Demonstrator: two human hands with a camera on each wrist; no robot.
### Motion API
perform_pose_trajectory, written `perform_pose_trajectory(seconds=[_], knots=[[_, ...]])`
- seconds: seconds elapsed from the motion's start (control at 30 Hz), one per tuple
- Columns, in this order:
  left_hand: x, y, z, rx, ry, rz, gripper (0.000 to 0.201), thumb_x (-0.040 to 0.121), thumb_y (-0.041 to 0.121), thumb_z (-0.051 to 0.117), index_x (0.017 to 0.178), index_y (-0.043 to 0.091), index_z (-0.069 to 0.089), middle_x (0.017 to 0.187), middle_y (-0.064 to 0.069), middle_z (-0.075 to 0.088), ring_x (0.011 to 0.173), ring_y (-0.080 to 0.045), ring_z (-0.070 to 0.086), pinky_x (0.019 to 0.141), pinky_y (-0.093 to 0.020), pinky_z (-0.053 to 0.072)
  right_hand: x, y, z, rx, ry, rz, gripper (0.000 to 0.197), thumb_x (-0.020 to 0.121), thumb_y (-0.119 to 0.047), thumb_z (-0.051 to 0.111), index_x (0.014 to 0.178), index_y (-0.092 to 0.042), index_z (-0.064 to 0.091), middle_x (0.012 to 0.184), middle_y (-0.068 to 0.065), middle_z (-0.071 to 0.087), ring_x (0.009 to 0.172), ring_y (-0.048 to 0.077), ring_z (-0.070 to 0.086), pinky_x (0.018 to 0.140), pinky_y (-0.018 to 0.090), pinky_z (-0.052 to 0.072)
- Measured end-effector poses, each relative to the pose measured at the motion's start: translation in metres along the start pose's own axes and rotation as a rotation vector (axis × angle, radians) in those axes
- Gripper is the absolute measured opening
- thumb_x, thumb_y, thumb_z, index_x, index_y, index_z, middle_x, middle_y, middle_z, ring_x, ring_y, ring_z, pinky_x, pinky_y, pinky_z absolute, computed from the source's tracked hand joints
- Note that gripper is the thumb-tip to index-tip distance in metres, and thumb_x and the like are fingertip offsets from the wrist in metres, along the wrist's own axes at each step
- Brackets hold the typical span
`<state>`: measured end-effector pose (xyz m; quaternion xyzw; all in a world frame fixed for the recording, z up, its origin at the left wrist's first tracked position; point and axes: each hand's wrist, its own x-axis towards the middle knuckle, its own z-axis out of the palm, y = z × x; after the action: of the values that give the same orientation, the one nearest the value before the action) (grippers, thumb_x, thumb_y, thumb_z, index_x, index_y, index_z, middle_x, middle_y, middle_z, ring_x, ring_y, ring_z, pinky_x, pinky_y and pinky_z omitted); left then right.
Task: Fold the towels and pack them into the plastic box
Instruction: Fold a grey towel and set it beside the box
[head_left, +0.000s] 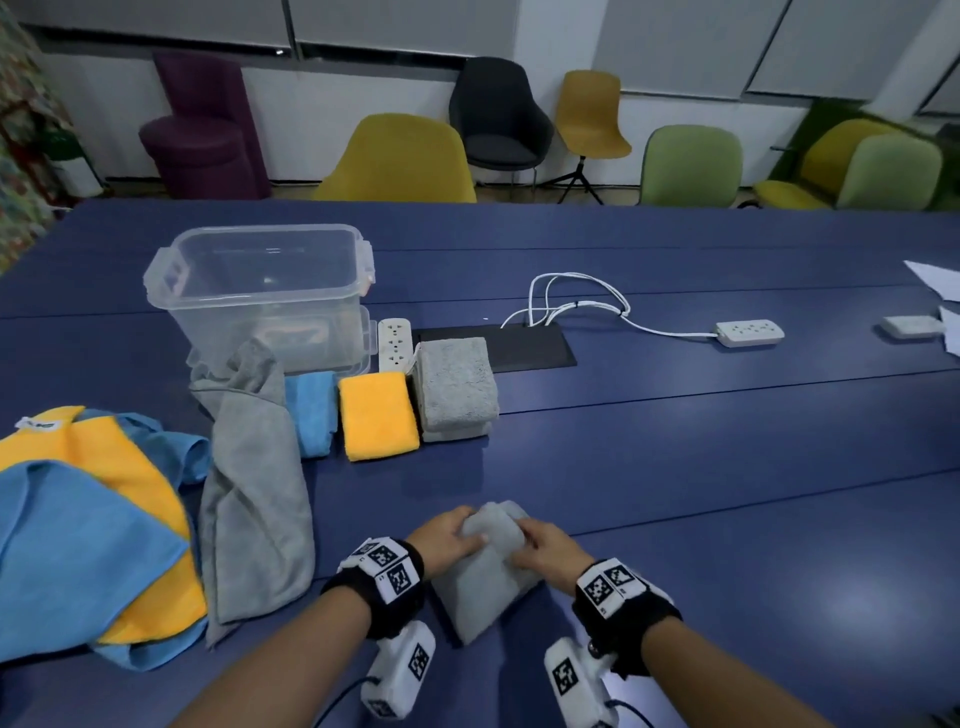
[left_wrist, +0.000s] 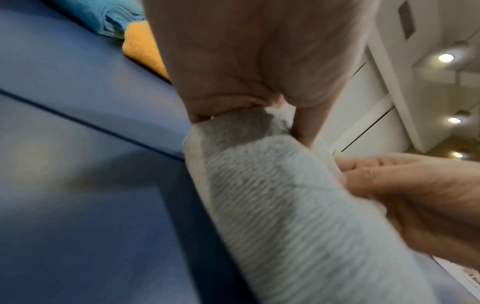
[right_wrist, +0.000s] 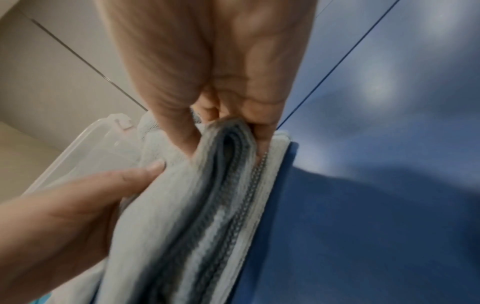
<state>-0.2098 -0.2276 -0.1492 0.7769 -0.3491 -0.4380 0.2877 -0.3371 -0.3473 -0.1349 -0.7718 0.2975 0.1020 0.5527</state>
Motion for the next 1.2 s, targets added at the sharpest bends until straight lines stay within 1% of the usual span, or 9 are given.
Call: perform_pose_trajectory(seconds=[0.13, 0.33, 0.53, 0.67, 0.73, 0.83, 0.97, 1.1, 1.2], knots=[[0.005, -0.006, 0.007, 0.08, 0.112, -0.057, 0.046, 0.09, 0.045, 0.053, 0.118, 0.009, 0.05, 0.119, -0.009, 0.06, 0.107, -0.024, 0.057, 0.081, -0.028, 0.042, 0.01, 0.008, 0.001, -0.111, 0.115, -0.017, 0.017, 0.086, -0.01, 0.058, 0.103, -0.011, 0.059, 0.088, 0.002, 0.059, 0.086, 0.017, 0.054, 0.074, 0.025, 0.046], [0.012, 0.006, 0.02, 0.327, 0.247, -0.088, 0.048, 0.095, 0.054, 0.029, 0.12, 0.013, 0.038, 0.109, -0.01, 0.063, 0.096, -0.029, 0.061, 0.075, -0.033, 0.043, 0.022, 0.014, 0.003, -0.316, 0.305, 0.041, 0.028, 0.095, -0.014, 0.046, 0.121, -0.008, 0.054, 0.119, 0.013, 0.051, 0.103, 0.024, 0.052, 0.09, 0.026, 0.039], [0.015, 0.005, 0.033, 0.389, 0.265, -0.232, 0.054, 0.095, 0.051, 0.033, 0.129, 0.009, 0.04, 0.134, -0.01, 0.04, 0.125, -0.027, 0.038, 0.099, -0.037, 0.037, 0.025, 0.016, 0.008, -0.555, 0.318, 0.185, 0.031, 0.096, -0.026, 0.043, 0.125, -0.014, 0.047, 0.13, 0.01, 0.042, 0.118, 0.03, 0.04, 0.095, 0.032, 0.035], [0.017, 0.005, 0.021, 0.047, 0.164, -0.252, 0.056, 0.089, 0.045, 0.05, 0.129, 0.007, 0.045, 0.131, -0.011, 0.048, 0.121, -0.026, 0.047, 0.095, -0.031, 0.04, 0.031, 0.011, -0.001, -0.412, 0.274, 0.228, 0.037, 0.091, -0.031, 0.055, 0.121, -0.011, 0.047, 0.128, 0.014, 0.043, 0.115, 0.033, 0.048, 0.097, 0.032, 0.039], [0.011, 0.0, 0.016, -0.154, 0.171, -0.244, 0.041, 0.088, 0.037, 0.056, 0.117, 0.008, 0.049, 0.115, -0.008, 0.057, 0.1, -0.021, 0.055, 0.079, -0.025, 0.039, 0.036, 0.007, -0.003, -0.422, 0.238, 0.233, 0.045, 0.089, -0.04, 0.056, 0.122, -0.011, 0.045, 0.127, 0.012, 0.044, 0.113, 0.03, 0.051, 0.095, 0.033, 0.043], [-0.005, -0.022, 0.009, -0.389, 0.28, -0.258, 0.025, 0.086, 0.023, 0.063, 0.098, 0.014, 0.043, 0.093, 0.0, 0.053, 0.087, -0.014, 0.051, 0.078, -0.025, 0.04, 0.042, -0.006, 0.007, -0.481, 0.167, 0.231, 0.055, 0.088, -0.051, 0.05, 0.126, -0.012, 0.042, 0.13, 0.011, 0.048, 0.116, 0.028, 0.052, 0.095, 0.034, 0.044], [-0.029, -0.051, -0.01, -0.669, 0.393, -0.258, 0.04, 0.083, 0.023, 0.069, 0.116, 0.008, 0.052, 0.108, -0.005, 0.061, 0.093, -0.017, 0.059, 0.072, -0.021, 0.047, 0.05, -0.028, 0.037, -0.402, 0.07, 0.146, 0.058, 0.089, -0.06, 0.04, 0.123, -0.013, 0.043, 0.128, 0.01, 0.054, 0.115, 0.027, 0.053, 0.094, 0.033, 0.044], [-0.044, -0.068, -0.025, -0.911, 0.463, -0.233, 0.035, 0.085, 0.028, 0.066, 0.109, 0.002, 0.061, 0.097, -0.008, 0.069, 0.084, -0.018, 0.067, 0.062, -0.022, 0.053, 0.057, -0.044, 0.069, 0.045, -0.04, 0.103, 0.096, 0.057, -0.083, 0.05, 0.13, -0.021, 0.045, 0.127, 0.002, 0.058, 0.111, 0.02, 0.058, 0.096, 0.038, 0.048], [-0.042, -0.077, -0.029, -0.955, 0.558, -0.21, 0.042, 0.084, 0.035, 0.067, 0.114, 0.008, 0.056, 0.102, -0.006, 0.067, 0.091, -0.021, 0.065, 0.066, -0.028, 0.052, 0.064, -0.056, 0.079, 0.24, -0.086, 0.117, 0.111, 0.042, -0.078, 0.065, 0.13, -0.016, 0.04, 0.127, 0.005, 0.056, 0.109, 0.02, 0.058, 0.085, 0.034, 0.052]])
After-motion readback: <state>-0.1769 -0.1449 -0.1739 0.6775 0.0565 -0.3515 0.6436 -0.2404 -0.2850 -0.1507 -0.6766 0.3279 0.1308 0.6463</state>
